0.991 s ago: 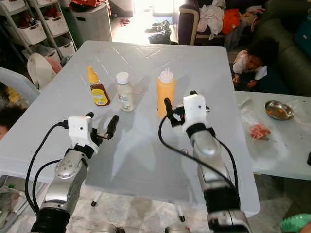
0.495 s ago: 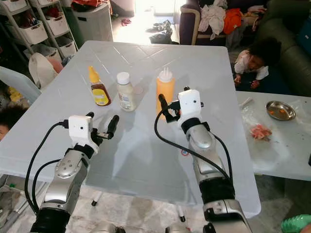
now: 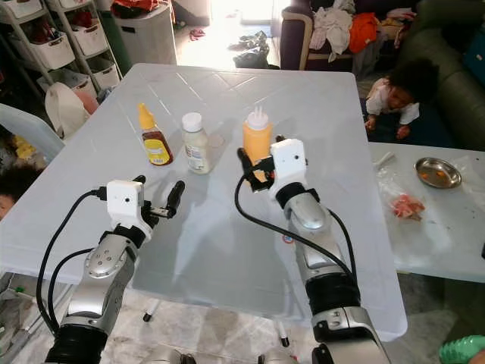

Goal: Restocking fridge

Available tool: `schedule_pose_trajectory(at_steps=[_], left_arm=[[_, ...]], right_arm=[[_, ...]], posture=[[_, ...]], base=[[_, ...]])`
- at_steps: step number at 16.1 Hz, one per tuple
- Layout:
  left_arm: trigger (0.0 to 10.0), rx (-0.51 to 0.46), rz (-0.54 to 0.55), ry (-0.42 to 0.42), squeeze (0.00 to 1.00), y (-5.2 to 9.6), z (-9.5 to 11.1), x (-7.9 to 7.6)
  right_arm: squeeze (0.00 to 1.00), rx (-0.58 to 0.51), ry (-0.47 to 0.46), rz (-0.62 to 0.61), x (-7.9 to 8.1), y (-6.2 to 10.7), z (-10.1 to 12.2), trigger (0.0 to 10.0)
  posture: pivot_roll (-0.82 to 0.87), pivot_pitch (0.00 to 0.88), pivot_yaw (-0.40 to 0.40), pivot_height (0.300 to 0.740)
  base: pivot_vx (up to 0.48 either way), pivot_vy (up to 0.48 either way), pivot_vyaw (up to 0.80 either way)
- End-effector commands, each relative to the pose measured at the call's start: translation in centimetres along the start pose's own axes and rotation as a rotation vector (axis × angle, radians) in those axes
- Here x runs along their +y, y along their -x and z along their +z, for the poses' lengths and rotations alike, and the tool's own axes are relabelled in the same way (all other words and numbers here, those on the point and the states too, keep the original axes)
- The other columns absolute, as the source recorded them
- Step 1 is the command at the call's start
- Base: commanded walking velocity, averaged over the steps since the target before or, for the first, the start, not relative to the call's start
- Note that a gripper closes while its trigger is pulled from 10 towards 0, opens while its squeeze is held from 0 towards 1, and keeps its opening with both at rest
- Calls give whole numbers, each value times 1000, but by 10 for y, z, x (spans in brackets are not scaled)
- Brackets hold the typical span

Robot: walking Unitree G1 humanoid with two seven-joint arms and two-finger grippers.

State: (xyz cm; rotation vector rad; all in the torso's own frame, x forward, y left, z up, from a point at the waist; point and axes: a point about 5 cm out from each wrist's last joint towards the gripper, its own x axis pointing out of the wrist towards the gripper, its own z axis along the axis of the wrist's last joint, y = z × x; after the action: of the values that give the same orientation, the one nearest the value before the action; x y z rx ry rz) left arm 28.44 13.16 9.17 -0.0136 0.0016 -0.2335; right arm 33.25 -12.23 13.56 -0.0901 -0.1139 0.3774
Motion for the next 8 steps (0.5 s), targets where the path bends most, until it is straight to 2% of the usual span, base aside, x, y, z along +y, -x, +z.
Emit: schedule_pose_trajectory(at_steps=[1,8], left_arm=[[10000,0,-2,-9,0,-1,2,1],[10000,-1,2,-10,0,-2,3,0]], right_arm=[[0,-12,2,24,2,-5,4,10000],[0,-14,23,-15,-15,-19,11,10000]], posture=[[-52,0,54,740],[-49,0,53,740]], base=[[0,0,0],[0,0,0]])
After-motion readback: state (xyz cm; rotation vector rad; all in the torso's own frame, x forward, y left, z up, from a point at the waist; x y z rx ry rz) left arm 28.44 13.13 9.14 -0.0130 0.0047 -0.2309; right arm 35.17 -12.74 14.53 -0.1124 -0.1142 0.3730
